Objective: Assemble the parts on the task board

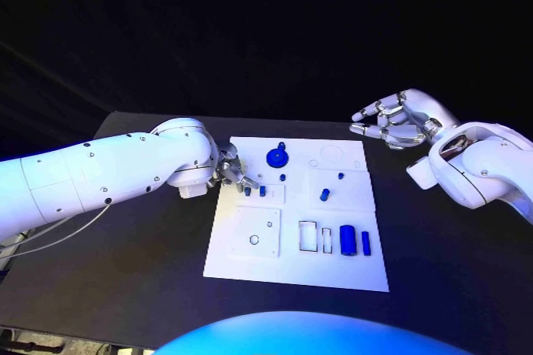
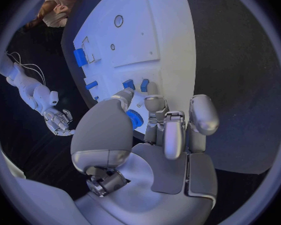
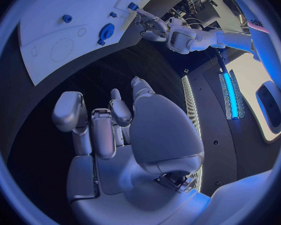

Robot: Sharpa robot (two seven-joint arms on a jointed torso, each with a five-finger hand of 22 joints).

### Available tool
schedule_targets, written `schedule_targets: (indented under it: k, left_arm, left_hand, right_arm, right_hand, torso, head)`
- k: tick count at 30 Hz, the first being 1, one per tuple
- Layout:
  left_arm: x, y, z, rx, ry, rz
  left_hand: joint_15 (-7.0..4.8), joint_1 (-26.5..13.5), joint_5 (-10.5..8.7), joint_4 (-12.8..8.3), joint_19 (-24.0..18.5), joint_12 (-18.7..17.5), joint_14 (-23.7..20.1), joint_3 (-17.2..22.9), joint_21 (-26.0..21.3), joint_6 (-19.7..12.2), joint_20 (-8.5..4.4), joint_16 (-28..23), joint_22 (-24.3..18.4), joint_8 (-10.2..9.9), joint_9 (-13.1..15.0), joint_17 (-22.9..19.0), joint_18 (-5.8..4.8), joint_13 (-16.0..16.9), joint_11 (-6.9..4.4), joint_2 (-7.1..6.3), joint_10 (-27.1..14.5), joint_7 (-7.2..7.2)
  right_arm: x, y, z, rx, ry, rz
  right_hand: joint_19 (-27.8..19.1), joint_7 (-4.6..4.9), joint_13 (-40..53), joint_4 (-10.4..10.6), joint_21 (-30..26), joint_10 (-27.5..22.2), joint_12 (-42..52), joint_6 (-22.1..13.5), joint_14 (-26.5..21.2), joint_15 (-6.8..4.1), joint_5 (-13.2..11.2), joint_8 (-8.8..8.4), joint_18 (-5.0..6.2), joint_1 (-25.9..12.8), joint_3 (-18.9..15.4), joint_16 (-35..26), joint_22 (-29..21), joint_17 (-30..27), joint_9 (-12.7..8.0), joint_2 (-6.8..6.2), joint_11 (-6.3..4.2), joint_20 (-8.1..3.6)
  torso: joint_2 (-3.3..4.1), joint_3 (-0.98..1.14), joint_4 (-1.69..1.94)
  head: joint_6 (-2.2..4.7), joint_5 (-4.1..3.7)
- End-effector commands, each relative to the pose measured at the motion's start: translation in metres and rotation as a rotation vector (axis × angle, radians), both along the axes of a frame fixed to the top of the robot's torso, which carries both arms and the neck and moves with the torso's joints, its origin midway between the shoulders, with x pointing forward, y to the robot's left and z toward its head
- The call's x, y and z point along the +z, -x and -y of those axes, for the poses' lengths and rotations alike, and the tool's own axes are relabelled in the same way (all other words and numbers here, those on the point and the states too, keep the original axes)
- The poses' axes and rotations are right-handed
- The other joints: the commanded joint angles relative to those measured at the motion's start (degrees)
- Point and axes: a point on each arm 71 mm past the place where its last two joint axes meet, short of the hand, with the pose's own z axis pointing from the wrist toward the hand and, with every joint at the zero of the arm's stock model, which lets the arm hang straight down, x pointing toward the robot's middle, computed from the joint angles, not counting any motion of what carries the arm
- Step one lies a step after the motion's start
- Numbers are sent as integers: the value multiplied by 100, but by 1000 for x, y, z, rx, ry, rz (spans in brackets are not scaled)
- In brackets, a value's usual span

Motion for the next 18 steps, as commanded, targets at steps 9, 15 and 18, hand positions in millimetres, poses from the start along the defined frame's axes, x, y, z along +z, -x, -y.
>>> schedule_targets:
  k: [9, 15, 18]
  left_arm:
    - [17, 0, 0, 78, 241, 122]
    - [28, 0, 15, 10, 379, 231]
    - [35, 0, 29, -91, 416, 352]
  left_hand:
    - [158, 316, -6, 6, -877, -973, 252, -700, -785, -652, 159, -409, -1273, 19, -97, 670, 215, -1191, 242, 223, -1024, 269]
    - [455, 1243, -6, 6, -1910, -1213, -515, -797, -1855, -1416, 387, -1531, -2696, -5, -193, -748, 451, -1432, 564, 425, -2031, 618]
    - [494, 1750, 1, -56, -1903, -1354, -500, -712, -1940, -1477, 437, -1449, -2749, 7, -265, -720, 469, -1611, 602, 488, -2230, 669]
  right_arm:
    - [1, 0, 1, 0, 3, 12]
    - [1, -1, 2, -4, 3, 15]
    - [1, -1, 3, -5, 3, 15]
  right_hand:
    - [-12, 10, -1, -24, -38, 16, 4, -46, 284, -43, 26, 21, 114, 1, -16, -33, -4, 168, -10, 36, -12, -27]
    - [-17, 10, -22, -25, -49, 0, -15, -47, 282, -43, 26, 21, 116, 2, -15, -38, -12, 162, -10, 37, -12, -27]
    - [-17, 10, -22, -25, -49, 0, -15, -47, 282, -43, 26, 21, 116, 2, -15, -38, -12, 162, -10, 37, -12, -27]
  torso:
    - [-3, 3, 3]
    - [6, -2, -7]
    - [8, -2, -7]
  head:
    - [41, -26]
    - [81, -77]
    - [111, -109]
